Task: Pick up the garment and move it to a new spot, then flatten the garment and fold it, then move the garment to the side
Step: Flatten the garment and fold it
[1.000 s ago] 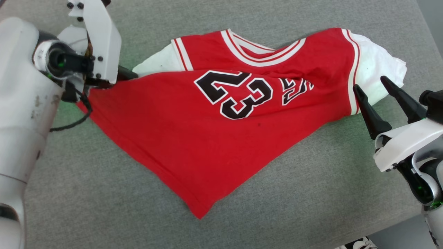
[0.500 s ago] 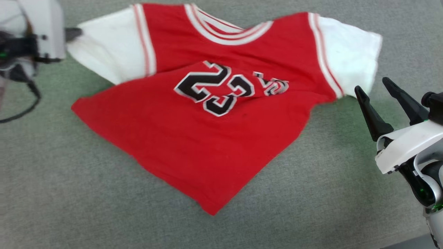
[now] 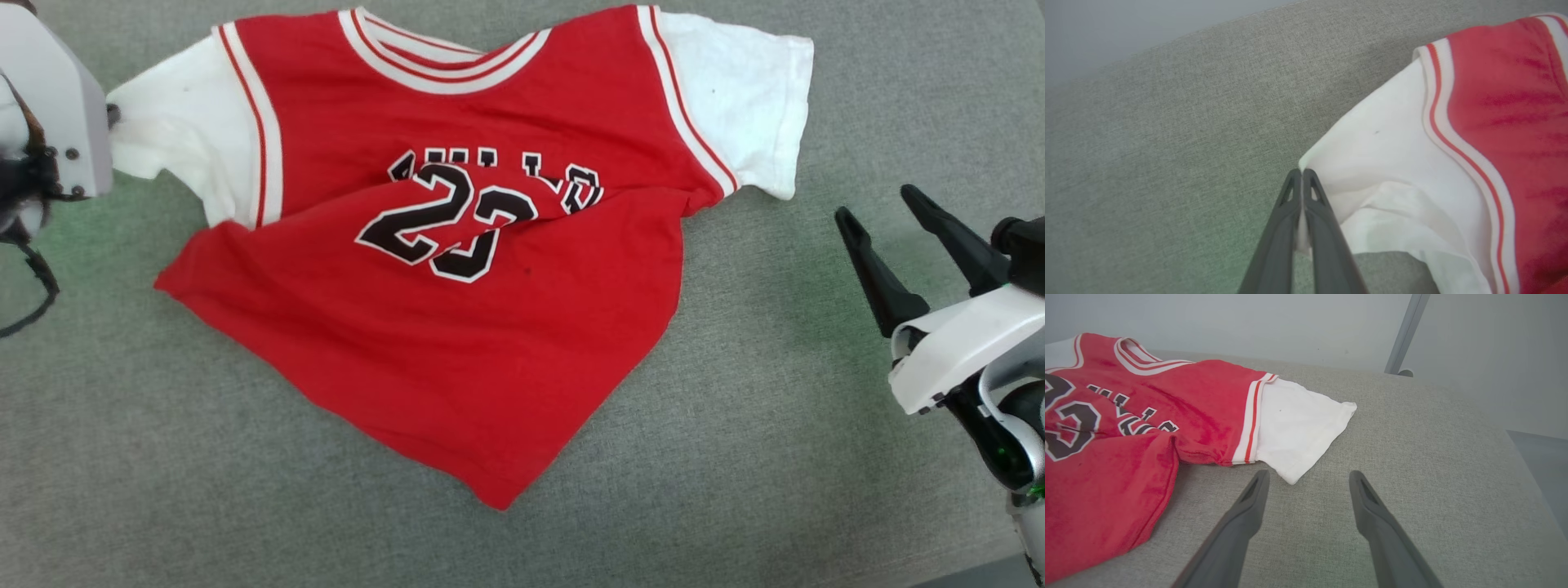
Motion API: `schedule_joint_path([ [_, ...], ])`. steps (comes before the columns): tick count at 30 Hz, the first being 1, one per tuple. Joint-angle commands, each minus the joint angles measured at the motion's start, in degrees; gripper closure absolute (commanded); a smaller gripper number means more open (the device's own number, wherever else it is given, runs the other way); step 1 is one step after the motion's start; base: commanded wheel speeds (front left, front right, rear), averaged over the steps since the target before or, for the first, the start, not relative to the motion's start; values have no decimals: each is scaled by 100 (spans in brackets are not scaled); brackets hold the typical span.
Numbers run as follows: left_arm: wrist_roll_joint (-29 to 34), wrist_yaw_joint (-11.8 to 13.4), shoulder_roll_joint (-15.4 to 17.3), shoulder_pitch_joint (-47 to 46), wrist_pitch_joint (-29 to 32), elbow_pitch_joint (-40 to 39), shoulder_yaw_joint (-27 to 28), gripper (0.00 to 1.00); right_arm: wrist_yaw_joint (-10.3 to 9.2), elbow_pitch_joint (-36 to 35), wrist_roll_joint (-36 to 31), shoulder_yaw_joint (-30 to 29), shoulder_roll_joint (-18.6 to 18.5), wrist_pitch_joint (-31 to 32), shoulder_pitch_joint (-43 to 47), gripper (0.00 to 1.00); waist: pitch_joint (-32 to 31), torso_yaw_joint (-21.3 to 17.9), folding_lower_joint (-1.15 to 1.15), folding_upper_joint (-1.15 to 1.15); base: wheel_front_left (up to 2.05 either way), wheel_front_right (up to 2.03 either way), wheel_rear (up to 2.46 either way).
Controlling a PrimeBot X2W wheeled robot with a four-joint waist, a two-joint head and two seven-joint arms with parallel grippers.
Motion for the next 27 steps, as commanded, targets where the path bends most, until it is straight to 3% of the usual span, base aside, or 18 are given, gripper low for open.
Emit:
schedule_joint_path([
  [1, 22, -33, -19, 78, -126, 31, -24, 0, -8, -12, -4, -20, -50, 8, 68, 0, -69, 28, 0, 0, 0, 0, 0],
  [7, -148, -38, -80, 359, -1026, -226, -59, 0, -8, -42, -86, -103, -201, 39, 129, 0, -374, 297, 0, 0, 0, 0, 0],
  [16, -266, 8, -239, 1648, -3402, -1226, 74, 0, -9, 31, -37, -141, -651, 289, 164, 0, -778, 1026, 0, 0, 0, 0, 0],
  [22, 33, 566, -549, 2827, -4766, -2189, 10, 0, -9, 305, 347, 51, -1231, 767, -215, 0, -745, 1617, 0, 0, 0, 0, 0],
  [27, 402, 1088, -808, 3583, -5064, -3024, 140, 0, -8, 752, 882, 369, -1929, 1371, -855, 0, -491, 2145, 0, 0, 0, 0, 0],
])
